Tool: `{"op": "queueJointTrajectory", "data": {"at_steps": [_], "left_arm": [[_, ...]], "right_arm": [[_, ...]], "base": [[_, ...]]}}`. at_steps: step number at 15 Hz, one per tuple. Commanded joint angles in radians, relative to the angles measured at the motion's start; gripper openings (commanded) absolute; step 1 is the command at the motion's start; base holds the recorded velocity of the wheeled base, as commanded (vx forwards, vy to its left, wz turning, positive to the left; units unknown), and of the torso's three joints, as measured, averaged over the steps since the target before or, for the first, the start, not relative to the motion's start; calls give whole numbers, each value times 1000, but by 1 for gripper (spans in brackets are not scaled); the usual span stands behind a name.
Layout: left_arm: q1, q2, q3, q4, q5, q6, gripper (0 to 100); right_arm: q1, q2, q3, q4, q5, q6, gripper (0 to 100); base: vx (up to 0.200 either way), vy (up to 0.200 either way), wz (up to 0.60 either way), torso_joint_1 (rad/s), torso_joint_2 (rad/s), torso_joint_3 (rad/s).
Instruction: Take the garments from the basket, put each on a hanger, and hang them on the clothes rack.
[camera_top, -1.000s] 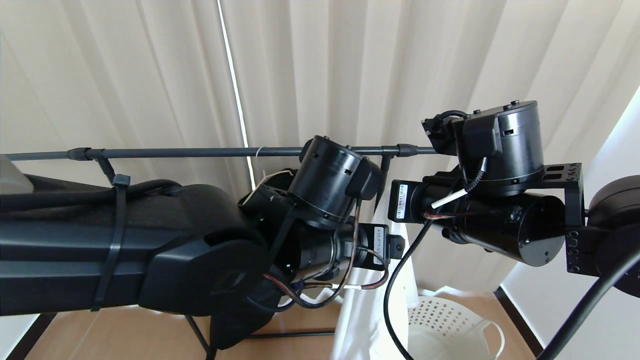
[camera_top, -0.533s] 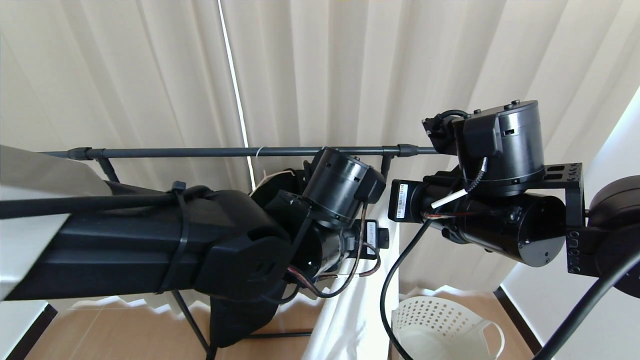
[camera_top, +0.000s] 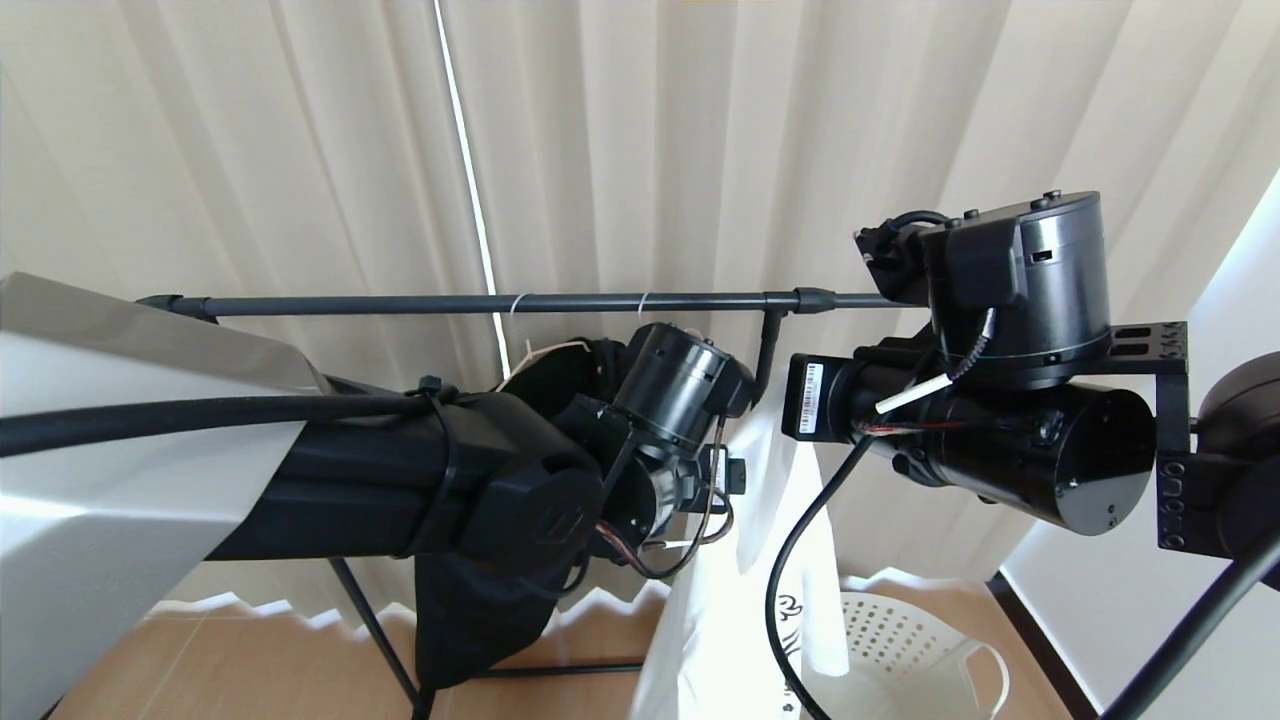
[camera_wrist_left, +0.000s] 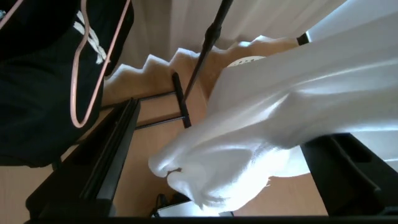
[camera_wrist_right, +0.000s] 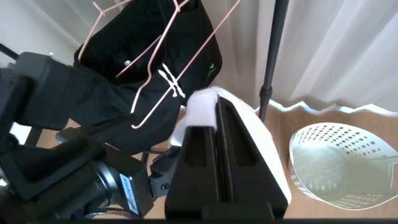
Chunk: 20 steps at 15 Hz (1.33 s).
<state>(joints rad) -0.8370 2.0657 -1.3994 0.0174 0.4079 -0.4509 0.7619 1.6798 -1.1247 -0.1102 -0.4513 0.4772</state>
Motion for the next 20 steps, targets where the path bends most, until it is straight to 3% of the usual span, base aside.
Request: {"op": "queueJointTrajectory", "data": {"at_steps": [1, 8, 20], "left_arm": [[1, 2, 2, 2, 11, 1, 100], [29, 28, 72, 9, 85, 67, 100], [38, 1, 155, 6, 169, 67, 100]], "right_arm": [[2, -8, 0, 0, 0, 0, 0], [0, -18, 2, 0, -17, -2, 0], [0, -20, 3, 0, -17, -2, 0]], "base": [[0, 0, 0, 0, 0, 0], [0, 0, 0, 0, 0, 0], [0, 0, 0, 0, 0, 0]]}}
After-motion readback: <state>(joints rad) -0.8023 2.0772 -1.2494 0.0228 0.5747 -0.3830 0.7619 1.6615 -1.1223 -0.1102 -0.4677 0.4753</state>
